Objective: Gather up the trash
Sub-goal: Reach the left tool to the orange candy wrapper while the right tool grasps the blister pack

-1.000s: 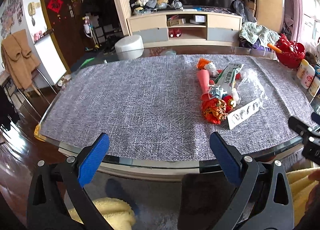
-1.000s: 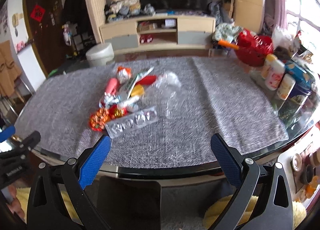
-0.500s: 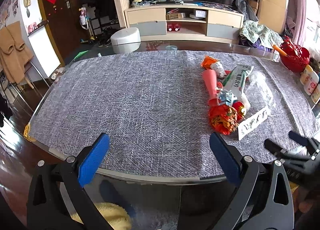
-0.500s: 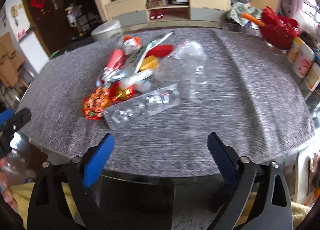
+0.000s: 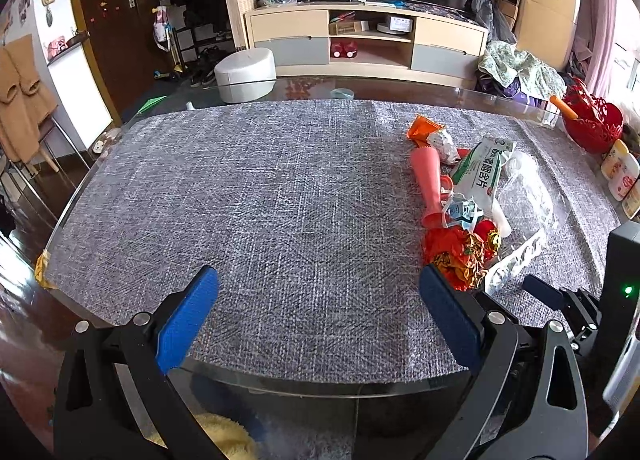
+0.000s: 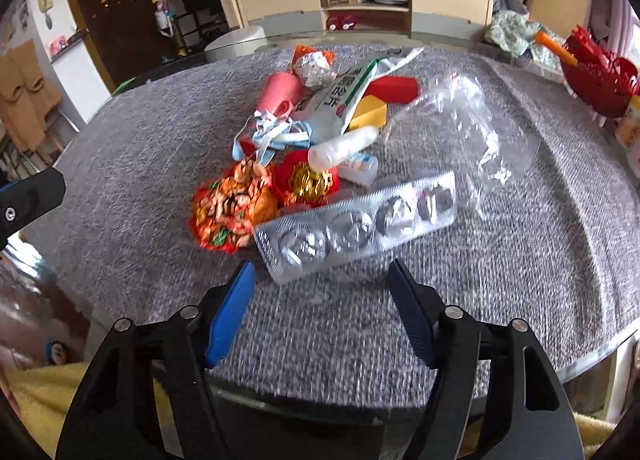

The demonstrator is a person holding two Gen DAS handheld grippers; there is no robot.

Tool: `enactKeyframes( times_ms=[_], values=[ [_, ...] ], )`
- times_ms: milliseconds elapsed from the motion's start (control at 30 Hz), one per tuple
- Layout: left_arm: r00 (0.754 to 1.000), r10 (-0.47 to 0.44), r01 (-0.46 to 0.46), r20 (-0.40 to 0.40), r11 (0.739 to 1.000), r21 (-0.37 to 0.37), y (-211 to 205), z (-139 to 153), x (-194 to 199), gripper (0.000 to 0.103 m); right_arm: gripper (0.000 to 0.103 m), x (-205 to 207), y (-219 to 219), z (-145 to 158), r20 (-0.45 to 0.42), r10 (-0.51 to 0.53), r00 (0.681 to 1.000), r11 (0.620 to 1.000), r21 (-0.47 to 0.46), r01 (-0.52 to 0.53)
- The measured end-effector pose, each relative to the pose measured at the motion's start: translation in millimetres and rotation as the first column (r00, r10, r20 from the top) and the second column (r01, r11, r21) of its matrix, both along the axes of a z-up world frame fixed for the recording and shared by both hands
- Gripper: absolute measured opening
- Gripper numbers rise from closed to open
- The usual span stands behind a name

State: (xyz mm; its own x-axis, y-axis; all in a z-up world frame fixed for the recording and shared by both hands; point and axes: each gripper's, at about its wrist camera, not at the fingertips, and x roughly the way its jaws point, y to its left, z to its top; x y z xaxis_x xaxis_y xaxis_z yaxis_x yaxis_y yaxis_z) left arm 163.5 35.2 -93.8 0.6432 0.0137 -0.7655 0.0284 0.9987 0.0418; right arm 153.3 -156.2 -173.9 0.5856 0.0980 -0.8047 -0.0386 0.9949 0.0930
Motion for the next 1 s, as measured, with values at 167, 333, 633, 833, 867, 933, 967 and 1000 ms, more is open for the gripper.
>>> enactKeyframes(
  times_ms=[167, 333, 633, 833, 867, 933, 967, 1000],
  values=[
    [1.0, -0.026, 0.025, -0.016, 0.999, -0.024, -5, -5, 9, 0.095, 0.055, 7, -7, 1, 0.009, -0.029, 1.0, 1.0, -0.002, 0.029],
    [0.996, -0.083, 0.081, -0.033, 0.995, -0.052, -21, -13, 16, 0.095, 0.038, 9, -30, 3, 0.006, -0.059, 0.998, 0.998, 0.019, 0.059],
    [0.982, -0.171, 0.162, -0.083, 0.981, -0.106, -55, -33, 31, 0.095, 0.028, 10, -57, 2, 0.019, -0.096, 0.995, 0.995, 0.028, 0.095],
    [0.969, -0.217, 0.199, -0.122, 0.97, -0.142, -75, -49, 39, 0.095, 0.013, 4, -66, 3, 0.037, -0.084, 0.996, 0.996, 0.029, 0.083],
    [0.967, -0.221, 0.202, -0.127, 0.968, -0.146, -78, -52, 41, 0.095, 0.013, 3, -66, 4, 0.043, -0.08, 0.996, 0.997, 0.026, 0.079],
    [0.964, -0.226, 0.205, -0.137, 0.967, -0.149, -81, -56, 45, 0.094, 0.009, 3, -69, 5, 0.049, -0.079, 0.996, 0.997, 0.025, 0.077],
    [0.964, -0.227, 0.206, -0.139, 0.966, -0.154, -82, -57, 47, 0.094, 0.004, 2, -69, 5, 0.051, -0.077, 0.996, 0.997, 0.027, 0.076],
    [0.963, -0.228, 0.205, -0.14, 0.965, -0.162, -82, -59, 49, 0.09, 0.004, 1, -71, 6, 0.056, -0.08, 0.995, 0.996, 0.029, 0.078]
  ],
)
